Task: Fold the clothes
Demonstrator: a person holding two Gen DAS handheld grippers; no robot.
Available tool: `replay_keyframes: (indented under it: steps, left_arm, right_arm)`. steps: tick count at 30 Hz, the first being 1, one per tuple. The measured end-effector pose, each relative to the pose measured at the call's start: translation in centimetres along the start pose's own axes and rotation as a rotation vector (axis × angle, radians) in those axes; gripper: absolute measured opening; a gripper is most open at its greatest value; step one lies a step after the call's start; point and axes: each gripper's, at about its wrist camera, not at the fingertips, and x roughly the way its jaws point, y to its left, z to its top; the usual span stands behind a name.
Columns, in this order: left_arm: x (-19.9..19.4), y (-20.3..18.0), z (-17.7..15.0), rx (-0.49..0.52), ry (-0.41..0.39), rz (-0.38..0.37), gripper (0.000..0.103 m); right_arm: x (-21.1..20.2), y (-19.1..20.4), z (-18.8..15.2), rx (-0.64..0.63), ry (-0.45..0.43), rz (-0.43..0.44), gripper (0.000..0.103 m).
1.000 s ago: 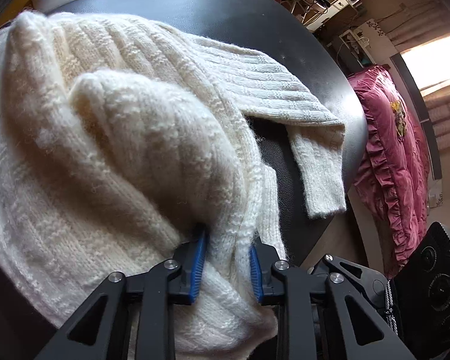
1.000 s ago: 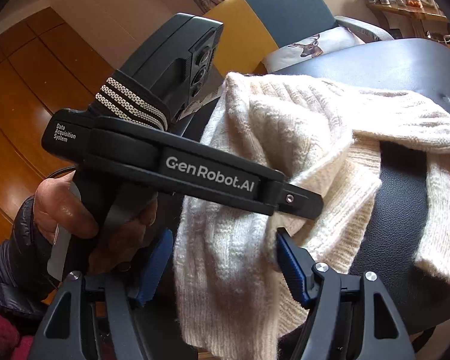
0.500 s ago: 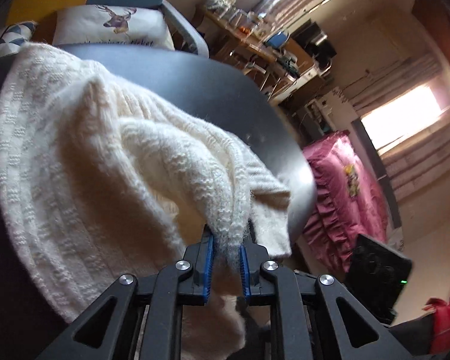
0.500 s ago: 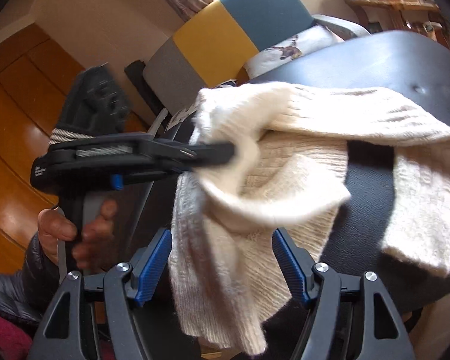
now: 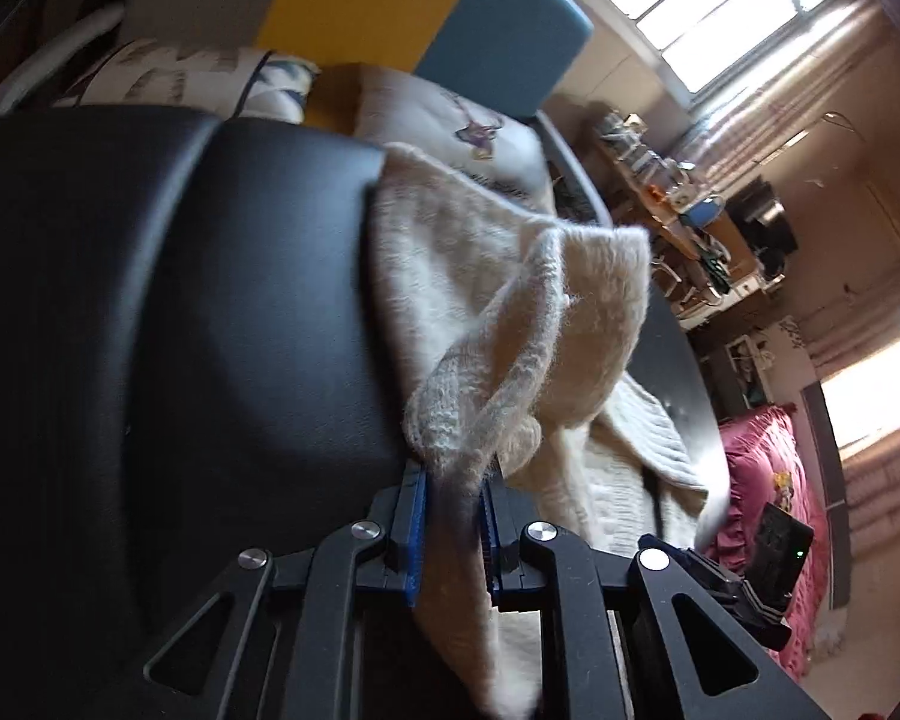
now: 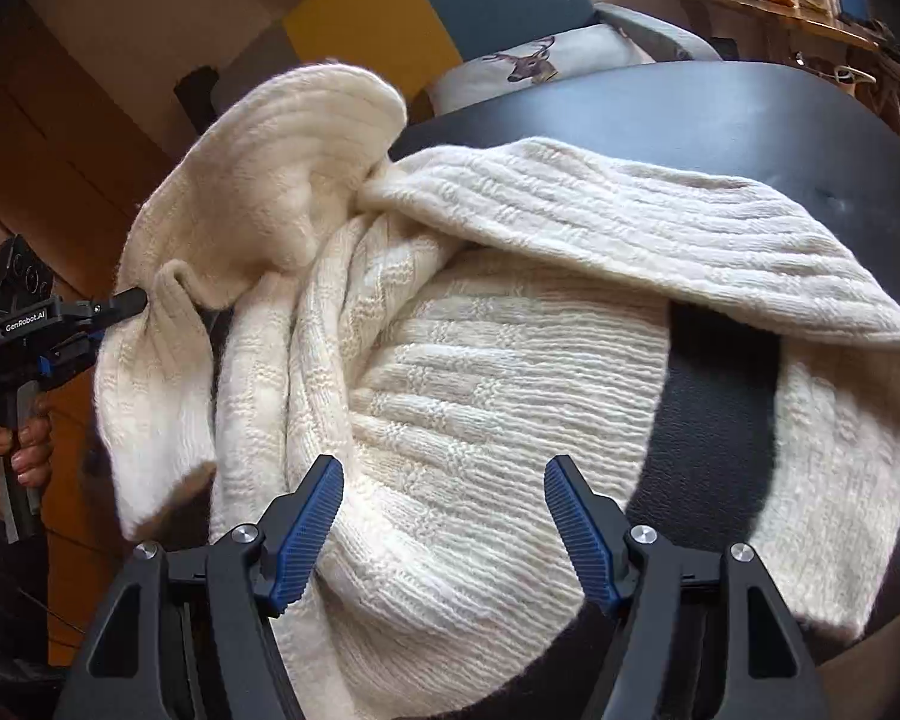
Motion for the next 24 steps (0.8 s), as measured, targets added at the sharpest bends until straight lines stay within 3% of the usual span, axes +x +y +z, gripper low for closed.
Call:
replay_keyframes:
  steps: [5,11,14,19,21,22,24]
  left_arm:
    - [-0.4,4.6,-3.1,-0.107,0.037,0.027,0.025]
    - [-3.1,8.7,-7.3,-0.202,0.014,0.101,0.032]
    - [-3.6,9.6,-9.3,-0.243,0.013,0.083,0.035]
    - [-2.2,8.8,-11.5,-0.201,0.024,0.165,0.039]
    - [-2.1,7.9,-11.9,-0.143,-0.011,0.230,0.025]
    - [-2.4,8.0,-11.9,-0.159,-0.027,0.215,0.007]
    - [-3.4,8.1,-11.6,-0.182,-0.083,0.190,0.006]
  right_arm:
    - [2.5,1.4,-0.1,-0.046,0.037,-0.091,0.072]
    - [2.7,1.8,-0.4,-0.067,0.049,-0.110,0.077]
    - [2.8,2.0,-0.6,-0.080,0.046,-0.123,0.080]
    - [2.9,2.7,-1.1,-0.113,0.039,-0.153,0.086]
    - [3.3,2.6,-0.8,-0.120,0.039,-0.155,0.087]
    - [3.4,2.5,-0.6,-0.116,0.041,-0.152,0.087]
    - [3.3,2.2,-0.5,-0.096,0.040,-0.133,0.087]
